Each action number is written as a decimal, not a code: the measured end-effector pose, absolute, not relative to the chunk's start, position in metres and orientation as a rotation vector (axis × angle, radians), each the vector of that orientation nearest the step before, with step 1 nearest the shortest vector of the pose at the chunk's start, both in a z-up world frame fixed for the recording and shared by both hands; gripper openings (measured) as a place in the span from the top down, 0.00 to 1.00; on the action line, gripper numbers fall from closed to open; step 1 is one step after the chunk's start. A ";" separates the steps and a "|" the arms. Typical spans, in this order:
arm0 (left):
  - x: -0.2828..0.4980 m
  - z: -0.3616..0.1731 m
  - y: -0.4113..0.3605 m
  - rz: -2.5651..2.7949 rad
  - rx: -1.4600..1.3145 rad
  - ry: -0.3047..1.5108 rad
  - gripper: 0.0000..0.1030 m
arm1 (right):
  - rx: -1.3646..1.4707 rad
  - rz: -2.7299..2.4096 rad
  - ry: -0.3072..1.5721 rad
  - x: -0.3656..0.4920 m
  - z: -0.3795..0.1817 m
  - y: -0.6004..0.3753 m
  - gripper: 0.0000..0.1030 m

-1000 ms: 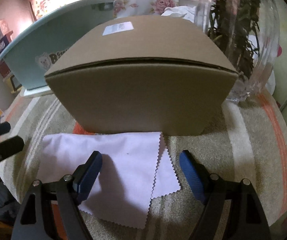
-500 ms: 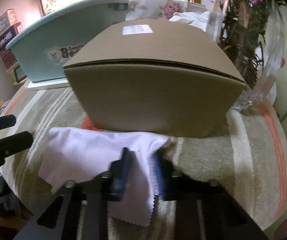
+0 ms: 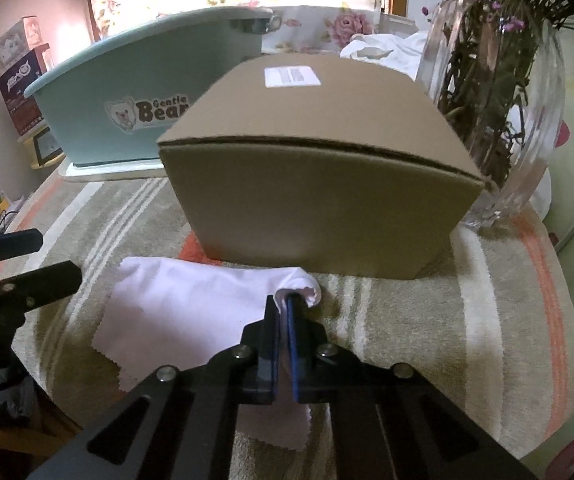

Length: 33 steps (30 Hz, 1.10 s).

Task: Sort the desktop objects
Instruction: 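Lift the pink cloth with the right gripper and carry it toward the basin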

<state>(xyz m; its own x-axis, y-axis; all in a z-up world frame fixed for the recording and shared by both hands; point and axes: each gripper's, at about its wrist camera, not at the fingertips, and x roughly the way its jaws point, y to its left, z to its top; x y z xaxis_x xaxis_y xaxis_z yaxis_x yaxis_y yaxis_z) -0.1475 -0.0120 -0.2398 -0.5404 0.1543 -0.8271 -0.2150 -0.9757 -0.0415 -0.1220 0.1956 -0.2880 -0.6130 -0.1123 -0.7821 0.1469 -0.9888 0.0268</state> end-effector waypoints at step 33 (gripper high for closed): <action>-0.128 -0.171 -0.006 2.634 -1.253 0.045 0.19 | 1.147 -2.810 0.139 -0.102 -0.152 0.169 0.98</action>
